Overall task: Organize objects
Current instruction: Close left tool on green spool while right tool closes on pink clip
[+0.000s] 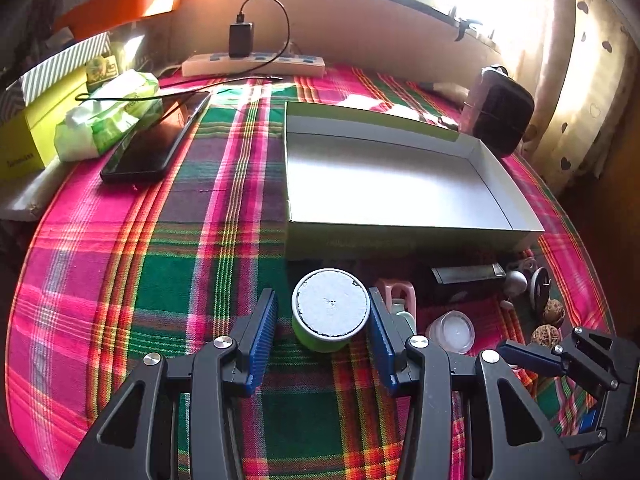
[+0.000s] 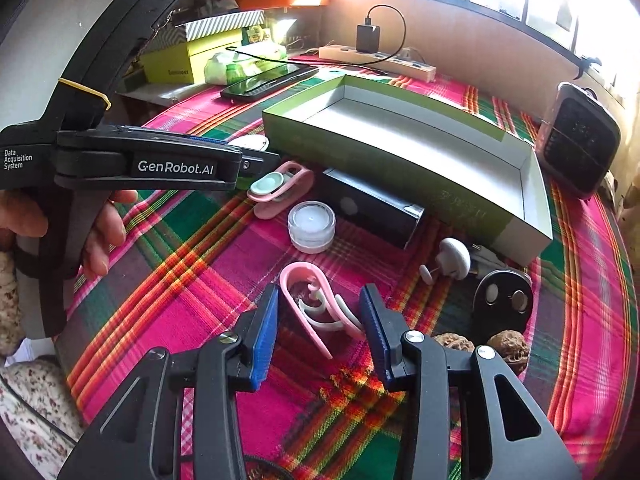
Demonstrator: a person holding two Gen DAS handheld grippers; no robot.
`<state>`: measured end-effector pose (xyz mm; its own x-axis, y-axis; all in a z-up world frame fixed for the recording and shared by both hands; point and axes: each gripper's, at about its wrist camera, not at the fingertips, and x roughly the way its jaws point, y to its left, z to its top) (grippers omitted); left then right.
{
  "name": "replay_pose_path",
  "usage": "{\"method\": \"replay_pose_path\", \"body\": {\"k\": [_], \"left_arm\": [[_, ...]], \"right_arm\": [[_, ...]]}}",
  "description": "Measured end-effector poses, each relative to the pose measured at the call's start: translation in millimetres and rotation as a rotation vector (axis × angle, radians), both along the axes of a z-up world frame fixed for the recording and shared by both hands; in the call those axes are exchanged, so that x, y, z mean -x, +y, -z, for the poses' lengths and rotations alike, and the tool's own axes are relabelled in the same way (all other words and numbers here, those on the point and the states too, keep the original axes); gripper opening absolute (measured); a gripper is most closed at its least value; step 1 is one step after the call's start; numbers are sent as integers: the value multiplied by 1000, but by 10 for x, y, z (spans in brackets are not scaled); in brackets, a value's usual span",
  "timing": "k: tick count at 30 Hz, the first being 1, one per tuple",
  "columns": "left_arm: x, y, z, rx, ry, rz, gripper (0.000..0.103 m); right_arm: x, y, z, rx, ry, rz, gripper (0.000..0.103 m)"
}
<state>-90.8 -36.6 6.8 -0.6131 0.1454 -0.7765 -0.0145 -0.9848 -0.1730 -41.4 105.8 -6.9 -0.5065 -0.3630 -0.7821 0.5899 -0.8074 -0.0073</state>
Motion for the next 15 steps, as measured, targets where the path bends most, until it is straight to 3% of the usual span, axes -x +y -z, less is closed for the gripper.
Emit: {"method": "replay_pose_path", "body": {"k": [6,8,15], "left_arm": [[-5,3,7,12,4,-12,37],[-5,-9,1,18,6,-18,32],[-5,-23,-5,25,12,-20,31]], "right_arm": [[-8,5,-14,7,1,13,25],[-8,5,-18,10,0,16,25],[-8,11,-27,14,-1,21,25]]}}
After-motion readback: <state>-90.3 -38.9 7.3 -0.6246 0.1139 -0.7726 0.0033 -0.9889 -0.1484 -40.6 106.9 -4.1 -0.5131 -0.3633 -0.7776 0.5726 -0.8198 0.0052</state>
